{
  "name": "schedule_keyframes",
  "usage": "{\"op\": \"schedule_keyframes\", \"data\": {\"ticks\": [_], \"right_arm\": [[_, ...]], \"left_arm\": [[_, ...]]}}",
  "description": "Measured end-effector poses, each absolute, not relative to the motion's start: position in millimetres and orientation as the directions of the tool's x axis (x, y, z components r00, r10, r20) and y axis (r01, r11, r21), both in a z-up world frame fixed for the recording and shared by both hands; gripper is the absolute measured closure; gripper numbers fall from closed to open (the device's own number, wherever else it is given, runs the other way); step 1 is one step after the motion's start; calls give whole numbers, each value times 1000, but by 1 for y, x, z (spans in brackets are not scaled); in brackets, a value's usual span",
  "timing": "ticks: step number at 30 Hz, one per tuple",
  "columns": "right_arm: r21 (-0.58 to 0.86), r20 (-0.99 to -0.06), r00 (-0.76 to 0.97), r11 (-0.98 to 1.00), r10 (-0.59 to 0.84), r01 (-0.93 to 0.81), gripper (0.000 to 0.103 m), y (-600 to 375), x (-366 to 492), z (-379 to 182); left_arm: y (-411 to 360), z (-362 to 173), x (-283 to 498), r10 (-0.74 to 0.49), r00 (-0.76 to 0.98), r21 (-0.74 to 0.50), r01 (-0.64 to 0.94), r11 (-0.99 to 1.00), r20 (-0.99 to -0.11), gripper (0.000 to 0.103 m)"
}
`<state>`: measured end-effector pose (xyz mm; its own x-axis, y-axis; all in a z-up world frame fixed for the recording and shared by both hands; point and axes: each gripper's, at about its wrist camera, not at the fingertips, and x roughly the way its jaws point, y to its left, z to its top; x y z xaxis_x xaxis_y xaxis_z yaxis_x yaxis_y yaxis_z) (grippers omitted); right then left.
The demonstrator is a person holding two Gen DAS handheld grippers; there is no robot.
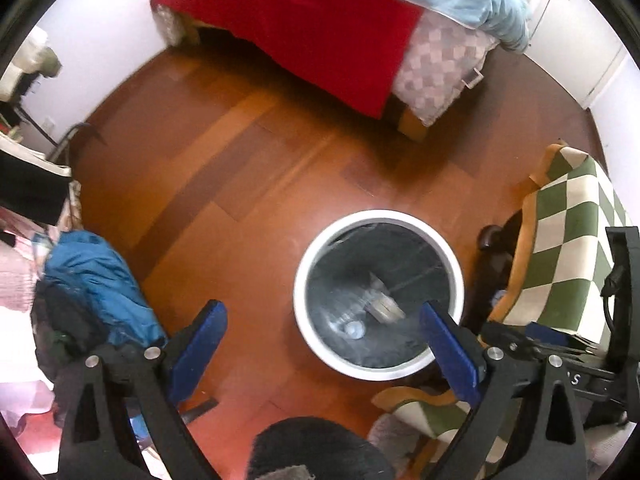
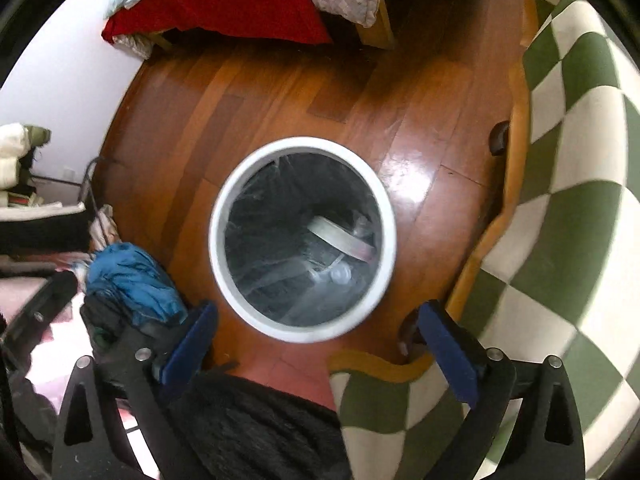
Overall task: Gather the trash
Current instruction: 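Withdraw both tools from the bin back toward the table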
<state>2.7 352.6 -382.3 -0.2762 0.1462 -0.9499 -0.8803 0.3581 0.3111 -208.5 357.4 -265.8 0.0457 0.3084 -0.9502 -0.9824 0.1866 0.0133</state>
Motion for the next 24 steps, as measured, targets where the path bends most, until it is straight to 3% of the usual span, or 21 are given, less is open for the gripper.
{"op": "schedule_keyframes", "data": {"ticks": [7,24], "right_arm": [[175,-977,-123,320,174,-931,2,315,-5,-344],[226,-925,-113,287,363,-931,2,248,-14,-233]], "left_arm": [[334,-253,-207,351,-14,99,-969,226,-936,5],[276,-185,-204,433,58,69,-960,272,-900,5]]}}
